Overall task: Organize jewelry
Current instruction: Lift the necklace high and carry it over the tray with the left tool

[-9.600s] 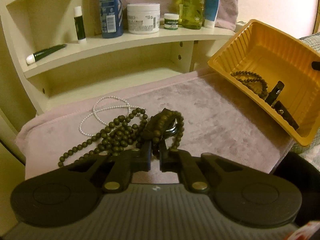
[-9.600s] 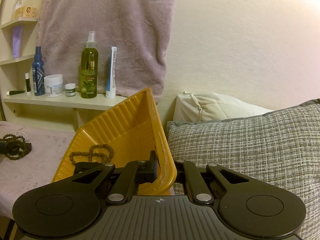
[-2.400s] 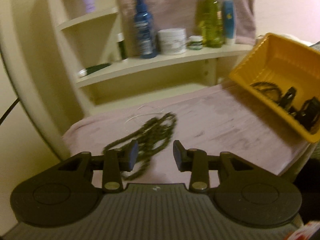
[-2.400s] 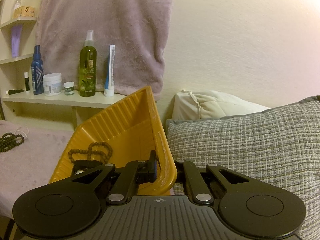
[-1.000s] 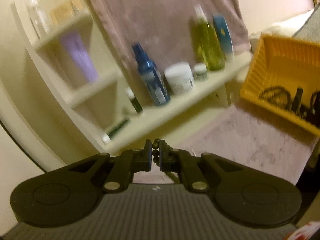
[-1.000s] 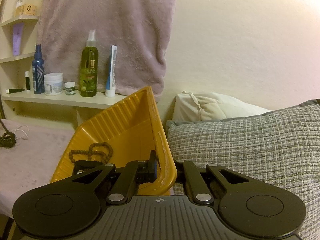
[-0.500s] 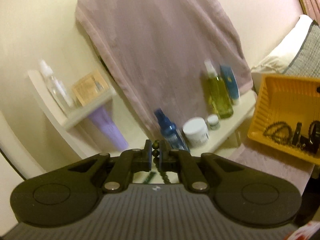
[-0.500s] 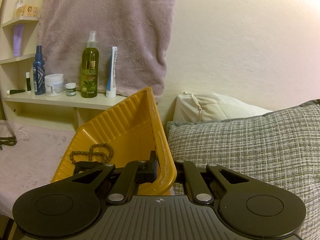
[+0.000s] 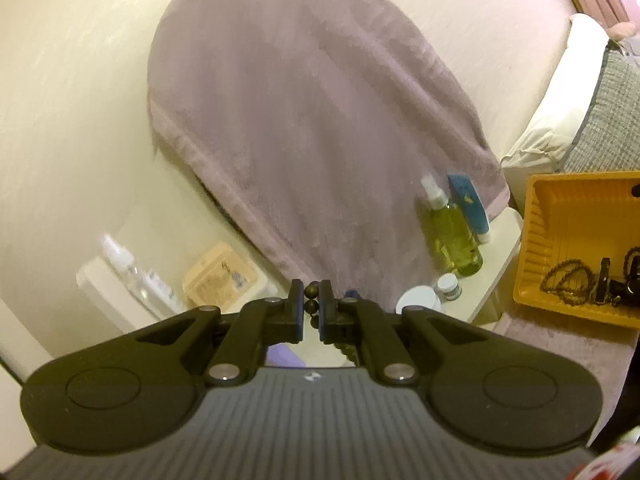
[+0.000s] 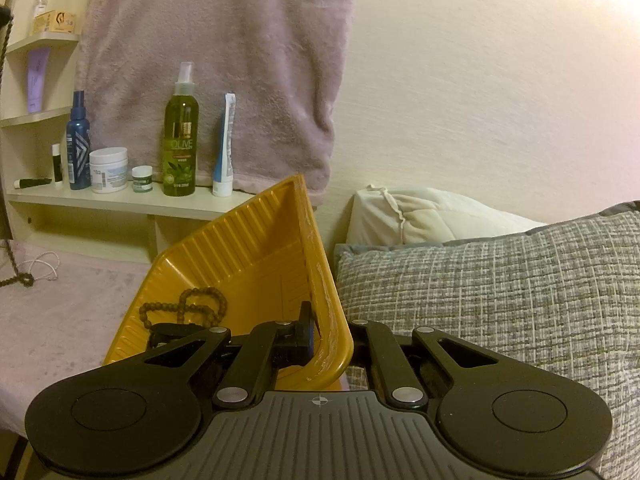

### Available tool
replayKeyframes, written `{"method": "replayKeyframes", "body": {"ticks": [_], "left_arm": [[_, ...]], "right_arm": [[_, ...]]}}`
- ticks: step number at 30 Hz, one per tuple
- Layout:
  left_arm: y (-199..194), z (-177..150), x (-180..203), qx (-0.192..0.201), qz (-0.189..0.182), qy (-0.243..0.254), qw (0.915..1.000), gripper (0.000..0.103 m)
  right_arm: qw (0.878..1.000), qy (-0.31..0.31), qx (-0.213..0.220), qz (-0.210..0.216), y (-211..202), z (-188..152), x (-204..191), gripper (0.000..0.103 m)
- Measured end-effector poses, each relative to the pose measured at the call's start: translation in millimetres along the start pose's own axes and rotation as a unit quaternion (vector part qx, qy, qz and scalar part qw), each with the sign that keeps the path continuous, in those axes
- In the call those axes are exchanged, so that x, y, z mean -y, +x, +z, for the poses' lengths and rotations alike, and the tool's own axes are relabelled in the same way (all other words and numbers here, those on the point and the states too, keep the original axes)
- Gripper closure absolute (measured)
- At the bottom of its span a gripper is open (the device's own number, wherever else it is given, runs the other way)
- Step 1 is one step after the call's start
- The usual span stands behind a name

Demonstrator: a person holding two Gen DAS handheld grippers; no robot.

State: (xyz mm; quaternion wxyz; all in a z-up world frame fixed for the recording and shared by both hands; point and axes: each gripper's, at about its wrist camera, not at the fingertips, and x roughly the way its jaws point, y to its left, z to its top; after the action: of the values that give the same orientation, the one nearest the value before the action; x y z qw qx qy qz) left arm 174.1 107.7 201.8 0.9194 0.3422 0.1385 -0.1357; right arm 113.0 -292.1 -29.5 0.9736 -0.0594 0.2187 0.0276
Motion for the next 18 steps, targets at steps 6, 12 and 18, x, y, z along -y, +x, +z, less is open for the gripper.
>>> {"method": "replayKeyframes", "body": {"ticks": [6, 12, 18], "left_arm": [[-0.2, 25.9, -9.0, 0.013, -0.014, 0.023, 0.9995, 0.097], [-1.4, 49.7, -13.0, 0.025, -0.033, 0.050, 0.9979, 0.097], [-4.5, 75.6, -12.1, 0.054, -0.047, 0.073, 0.9948, 0.097]], "right_arm": [[1.000, -0.001, 0.001, 0.000, 0.3, 1.1, -0.3, 0.097], [1.000, -0.001, 0.001, 0.000, 0.6, 1.7, -0.2, 0.097], [1.000, -0.003, 0.001, 0.002, 0.6, 3.4, 0.5, 0.097]]}}
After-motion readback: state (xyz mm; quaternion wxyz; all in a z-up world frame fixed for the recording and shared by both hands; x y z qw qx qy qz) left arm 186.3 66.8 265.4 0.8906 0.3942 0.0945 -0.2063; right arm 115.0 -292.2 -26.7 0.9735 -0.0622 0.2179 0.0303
